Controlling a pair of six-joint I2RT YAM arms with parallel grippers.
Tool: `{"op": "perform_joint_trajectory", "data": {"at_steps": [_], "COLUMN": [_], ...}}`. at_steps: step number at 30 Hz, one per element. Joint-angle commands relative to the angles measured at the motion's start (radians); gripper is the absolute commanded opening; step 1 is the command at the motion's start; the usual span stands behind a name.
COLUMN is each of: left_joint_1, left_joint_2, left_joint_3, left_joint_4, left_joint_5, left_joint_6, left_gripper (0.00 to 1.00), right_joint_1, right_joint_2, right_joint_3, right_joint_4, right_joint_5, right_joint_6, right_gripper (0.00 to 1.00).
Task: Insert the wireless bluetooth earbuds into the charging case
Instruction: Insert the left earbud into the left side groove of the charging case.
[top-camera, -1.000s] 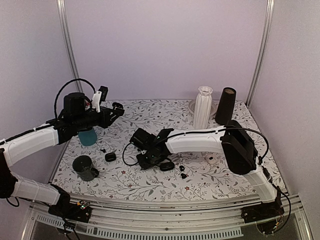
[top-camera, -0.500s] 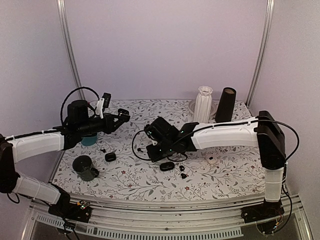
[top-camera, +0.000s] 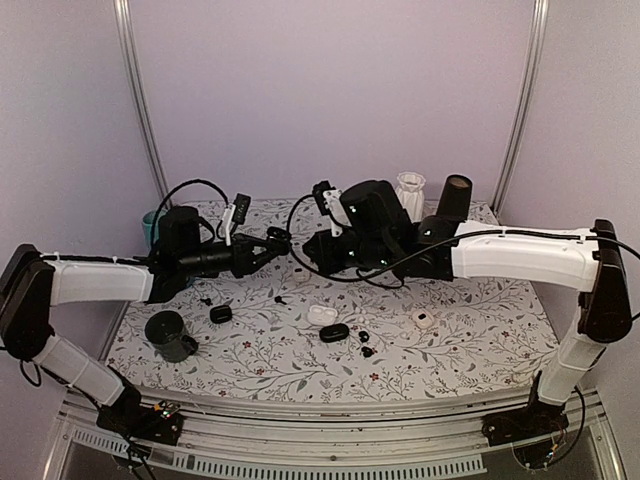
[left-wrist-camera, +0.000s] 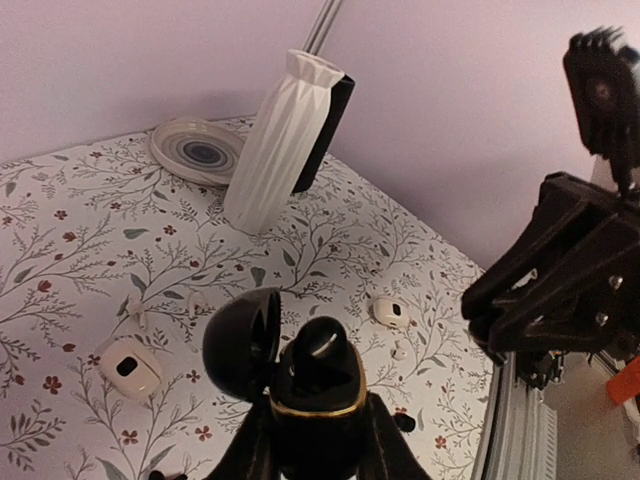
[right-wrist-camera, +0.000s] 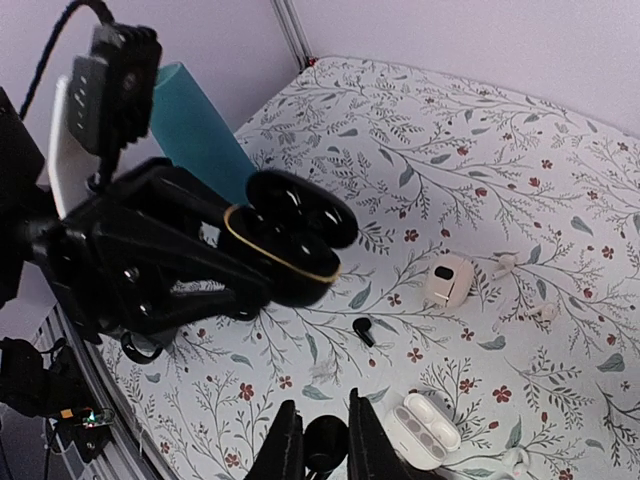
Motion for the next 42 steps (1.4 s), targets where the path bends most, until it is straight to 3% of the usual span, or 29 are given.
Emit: {"op": "perform_joint_trajectory", "data": {"at_steps": [1, 14, 42], "left_joint_1": [-0.046, -0.131, -0.18], "left_joint_2": [0.044, 0.129, 0.18], "left_joint_3": [0.049, 0.089, 0.145], "left_joint_4": [0.093, 0.277, 0.362], "left_joint_5": [0.068, 0.207, 0.208], "left_joint_6": [-0.017, -0.144, -0.257], "left_gripper": [0.0, 0.0, 0.0], "right_joint_1": [-0.003, -0.003, 0.033], "right_joint_2": [-0.083, -0.107, -0.122], "right_joint_3": [-0.024, -0.067, -0.122], "right_joint_4": [0.095, 0.263, 0.386], "right_joint_5": [0.057, 0.14, 0.145], "right_joint_6": [-0.043, -0.09, -0.117], "right_gripper": [0.05, 0.06, 0.06]}}
